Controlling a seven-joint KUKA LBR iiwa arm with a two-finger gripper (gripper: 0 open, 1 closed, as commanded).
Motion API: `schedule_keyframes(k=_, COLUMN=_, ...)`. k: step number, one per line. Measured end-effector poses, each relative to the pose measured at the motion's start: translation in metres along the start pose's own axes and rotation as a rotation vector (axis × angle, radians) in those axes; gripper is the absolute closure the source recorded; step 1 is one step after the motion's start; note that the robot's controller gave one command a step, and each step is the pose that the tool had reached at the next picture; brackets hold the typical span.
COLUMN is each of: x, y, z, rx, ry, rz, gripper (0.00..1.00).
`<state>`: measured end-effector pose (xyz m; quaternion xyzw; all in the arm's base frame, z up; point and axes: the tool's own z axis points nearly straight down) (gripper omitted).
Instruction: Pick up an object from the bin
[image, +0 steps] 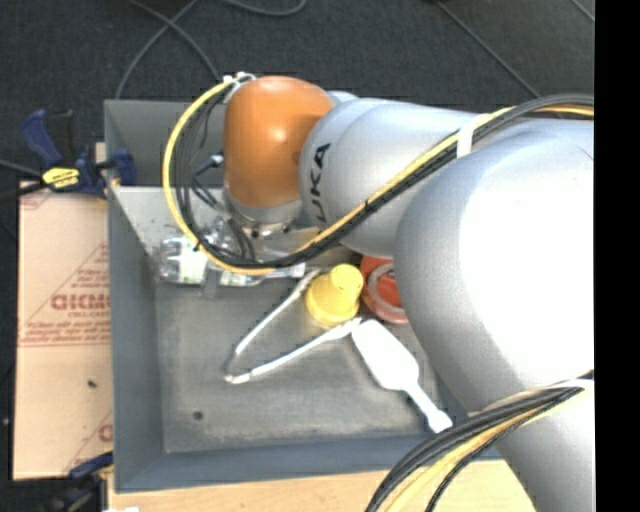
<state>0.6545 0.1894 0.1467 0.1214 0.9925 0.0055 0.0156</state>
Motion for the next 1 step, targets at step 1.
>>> schedule_keyframes(k=1, x=0.0004, y=-0.0006, z=-0.0194, rx=0.002, ry=0.005, rz=0.001, gripper=1.0)
